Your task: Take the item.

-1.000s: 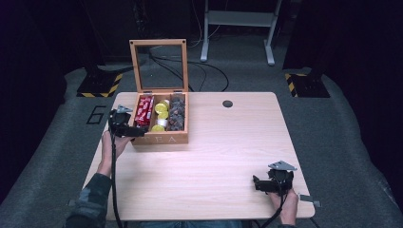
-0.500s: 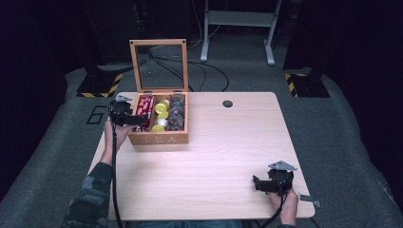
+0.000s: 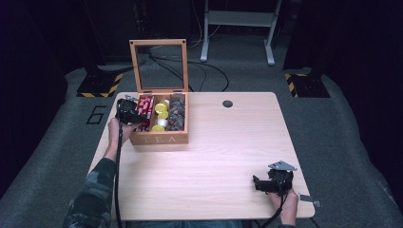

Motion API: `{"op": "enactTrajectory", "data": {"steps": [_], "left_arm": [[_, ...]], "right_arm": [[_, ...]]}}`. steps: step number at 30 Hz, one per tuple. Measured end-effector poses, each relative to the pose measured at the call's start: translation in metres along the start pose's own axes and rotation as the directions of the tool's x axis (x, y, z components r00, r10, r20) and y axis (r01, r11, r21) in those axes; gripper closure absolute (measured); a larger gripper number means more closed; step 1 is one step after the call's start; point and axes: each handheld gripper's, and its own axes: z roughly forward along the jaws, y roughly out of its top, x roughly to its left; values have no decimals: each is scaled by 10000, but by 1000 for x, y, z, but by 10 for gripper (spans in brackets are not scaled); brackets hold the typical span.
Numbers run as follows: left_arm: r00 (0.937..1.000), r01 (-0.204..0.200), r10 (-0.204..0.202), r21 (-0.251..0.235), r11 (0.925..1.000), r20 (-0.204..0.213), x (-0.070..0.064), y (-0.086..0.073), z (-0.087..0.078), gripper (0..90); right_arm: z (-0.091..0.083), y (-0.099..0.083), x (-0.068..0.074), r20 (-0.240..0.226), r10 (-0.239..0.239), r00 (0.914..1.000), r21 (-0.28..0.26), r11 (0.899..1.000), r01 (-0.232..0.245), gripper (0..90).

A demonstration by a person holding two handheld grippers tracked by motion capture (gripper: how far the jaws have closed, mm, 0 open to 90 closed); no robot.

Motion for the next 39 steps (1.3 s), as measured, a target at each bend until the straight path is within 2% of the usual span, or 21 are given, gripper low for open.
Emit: {"op": "enactTrajectory", "data": {"steps": [5, 14, 16, 23, 30, 37, 39], "left_arm": [[9999, -64, 67, 249, 9997, -122, -1, -1, 7, 609], [9999, 50, -47, 215, 9998, -162, -1, -3, 14, 644], [9999, -29, 34, 298, 9996, -153, -1, -2, 15, 662], [9999, 164, -163, 265, 9995, -33, 0, -3, 16, 700], [9981, 578, -585, 361, 9977, 192, 4, -1, 16, 736], [9984, 526, -533, 341, 9980, 181, 3, -1, 16, 803], [9983, 572, -574, 320, 9979, 69, 3, 0, 15, 825]], "right_arm": [[0, 0, 0, 3, 0, 10000, 11, 10000, 0, 14], [0, 0, 0, -9, 3, 10000, -6, 10000, -3, 18], [0, 0, 0, -3, 1, 10000, -10, 10000, -1, 20], [0, 0, 0, 16, 17, 10000, -14, 10000, -17, 27], [0, 0, 0, 56, 92, 9999, -54, 9999, -91, 32], [0, 0, 0, 65, 114, 9999, -58, 9999, -113, 33], [0, 0, 0, 65, 117, 9999, -64, 9999, -117, 33]]}}
